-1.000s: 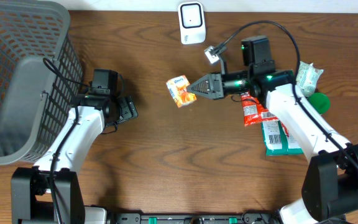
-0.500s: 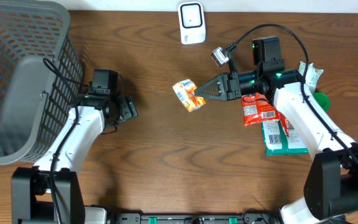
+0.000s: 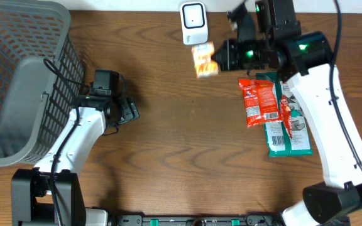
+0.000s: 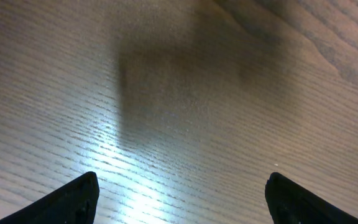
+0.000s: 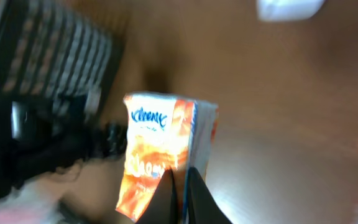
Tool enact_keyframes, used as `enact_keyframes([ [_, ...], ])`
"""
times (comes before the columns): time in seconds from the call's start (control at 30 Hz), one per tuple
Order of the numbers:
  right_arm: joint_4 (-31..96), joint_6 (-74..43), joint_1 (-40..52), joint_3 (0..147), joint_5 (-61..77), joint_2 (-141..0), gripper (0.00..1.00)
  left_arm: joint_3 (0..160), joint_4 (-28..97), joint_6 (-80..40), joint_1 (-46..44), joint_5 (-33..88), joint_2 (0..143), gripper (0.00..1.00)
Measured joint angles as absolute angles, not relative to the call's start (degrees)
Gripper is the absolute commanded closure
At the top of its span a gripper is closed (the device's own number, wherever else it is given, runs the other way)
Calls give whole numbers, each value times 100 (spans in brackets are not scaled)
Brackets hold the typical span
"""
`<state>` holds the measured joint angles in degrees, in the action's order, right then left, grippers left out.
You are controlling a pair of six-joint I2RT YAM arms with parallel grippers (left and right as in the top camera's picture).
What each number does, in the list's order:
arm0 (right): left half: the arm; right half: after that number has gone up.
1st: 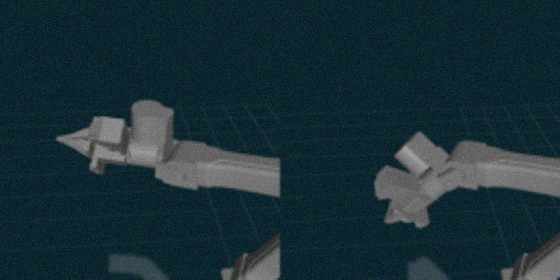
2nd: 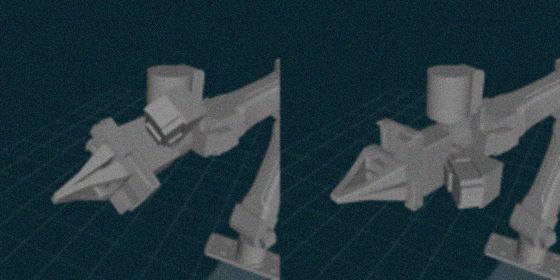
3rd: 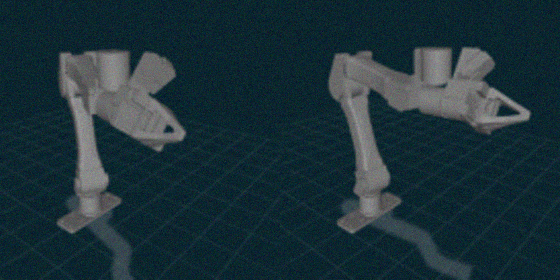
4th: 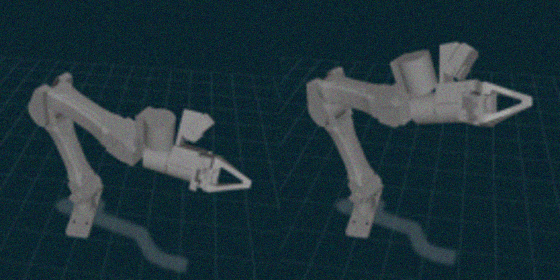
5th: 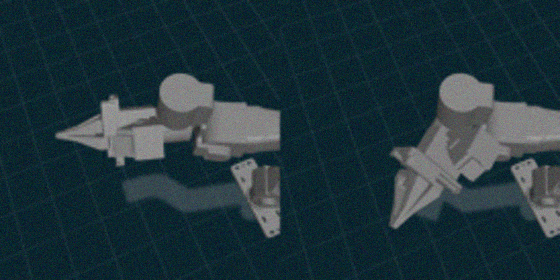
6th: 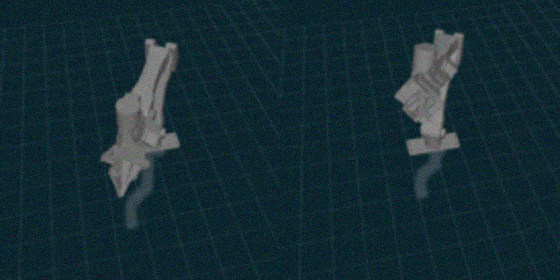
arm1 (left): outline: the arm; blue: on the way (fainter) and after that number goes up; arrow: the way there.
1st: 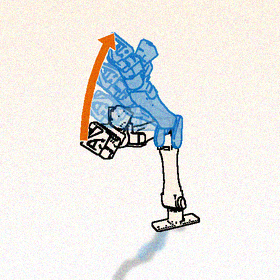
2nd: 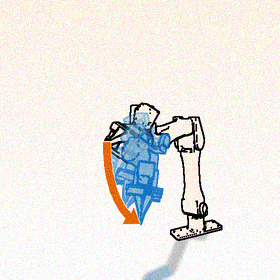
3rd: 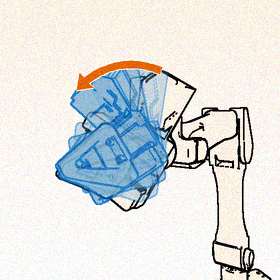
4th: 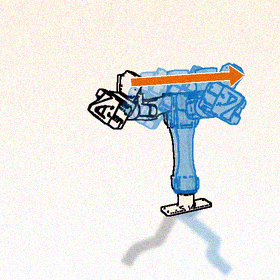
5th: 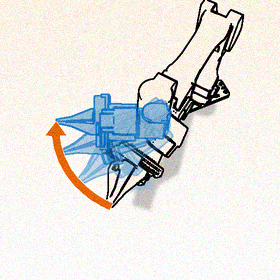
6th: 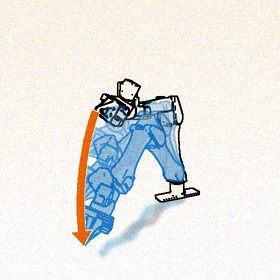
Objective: Scan the item barcode
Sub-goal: 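Carry the Kleenex pack with the right gripper to the scanner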
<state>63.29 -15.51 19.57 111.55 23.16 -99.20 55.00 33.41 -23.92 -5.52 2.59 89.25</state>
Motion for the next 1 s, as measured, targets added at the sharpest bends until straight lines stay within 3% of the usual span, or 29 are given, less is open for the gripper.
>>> enact_keyframes([
  [0.13,6517,-869,2582,12831,25,-10401,99,5500,3341,-2392,-552,261,8925,14],
  [0.33,4978,563,3050,13072,-2383,-11697,99,5500,3343,-2392,-552,261,8925,14],
  [0.63,2467,2703,3133,13050,-3708,-13688,99,5500,3341,-2392,-552,259,8927,14],
  [0.83,3367,2117,3120,13034,-3638,-13987,88,5500,3345,-2392,-552,261,8927,14],
  [0.87,3647,1846,3105,13037,-3524,-13957,73,5500,3345,-2392,-552,261,8927,14],
  [0.9,3994,1518,3070,13034,-3369,-13898,37,5500,3341,-2392,-552,261,8927,14],
  [1.0,5089,552,2722,13028,-2471,-13498,24,5500,3339,-2392,-552,261,8927,14],
])
